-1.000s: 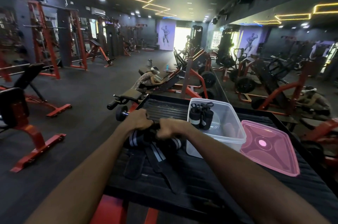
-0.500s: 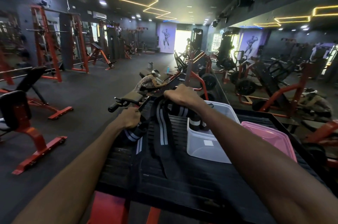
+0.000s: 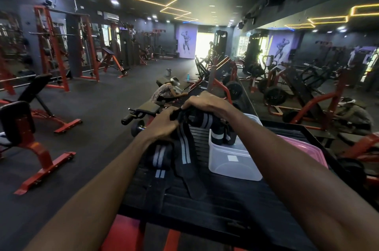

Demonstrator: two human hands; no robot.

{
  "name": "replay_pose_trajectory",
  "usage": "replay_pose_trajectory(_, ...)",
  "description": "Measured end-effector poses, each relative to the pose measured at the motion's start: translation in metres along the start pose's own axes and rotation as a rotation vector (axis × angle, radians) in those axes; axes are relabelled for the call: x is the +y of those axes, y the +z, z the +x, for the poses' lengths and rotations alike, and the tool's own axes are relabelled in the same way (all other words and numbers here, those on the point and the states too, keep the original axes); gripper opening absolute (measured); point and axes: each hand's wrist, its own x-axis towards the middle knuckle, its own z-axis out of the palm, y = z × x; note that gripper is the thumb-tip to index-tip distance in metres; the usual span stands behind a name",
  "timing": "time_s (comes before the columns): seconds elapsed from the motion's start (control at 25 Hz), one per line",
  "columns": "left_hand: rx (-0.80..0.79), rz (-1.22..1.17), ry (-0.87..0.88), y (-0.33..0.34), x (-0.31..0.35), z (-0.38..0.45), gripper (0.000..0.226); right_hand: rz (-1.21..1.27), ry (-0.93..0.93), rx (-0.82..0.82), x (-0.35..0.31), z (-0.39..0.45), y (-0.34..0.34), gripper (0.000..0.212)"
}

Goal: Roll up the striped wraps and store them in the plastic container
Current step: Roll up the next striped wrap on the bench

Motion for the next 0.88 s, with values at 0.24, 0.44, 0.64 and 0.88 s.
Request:
replay_pose_trajectory(0.24,0.367,-0.238,-0.141,0.01,0.011,0.014,0.025,0.431,-0.001,-0.185,0.001,-0.013,-0.012,0.012)
replay_pose_trajectory(0.44,0.412,-0.427,-0.308,0.02,-0.048,0.061,0.027,0.3,-0.001,-0.259,0.01,-0.025,-0.015,0.045)
replay_pose_trajectory(0.64,0.15,-0.497,-0.348,0.015,0.019,-0.003,0.03,0.548,-0.137,-0.049,0.011,-0.017,-0.005,0.027)
replay_pose_trajectory(0.88,0.009,-0.259,-0.068,0.016,0.041,-0.027,0.015,0.865,-0.044,-0.013,0.011,-0.01,0.001,0.019)
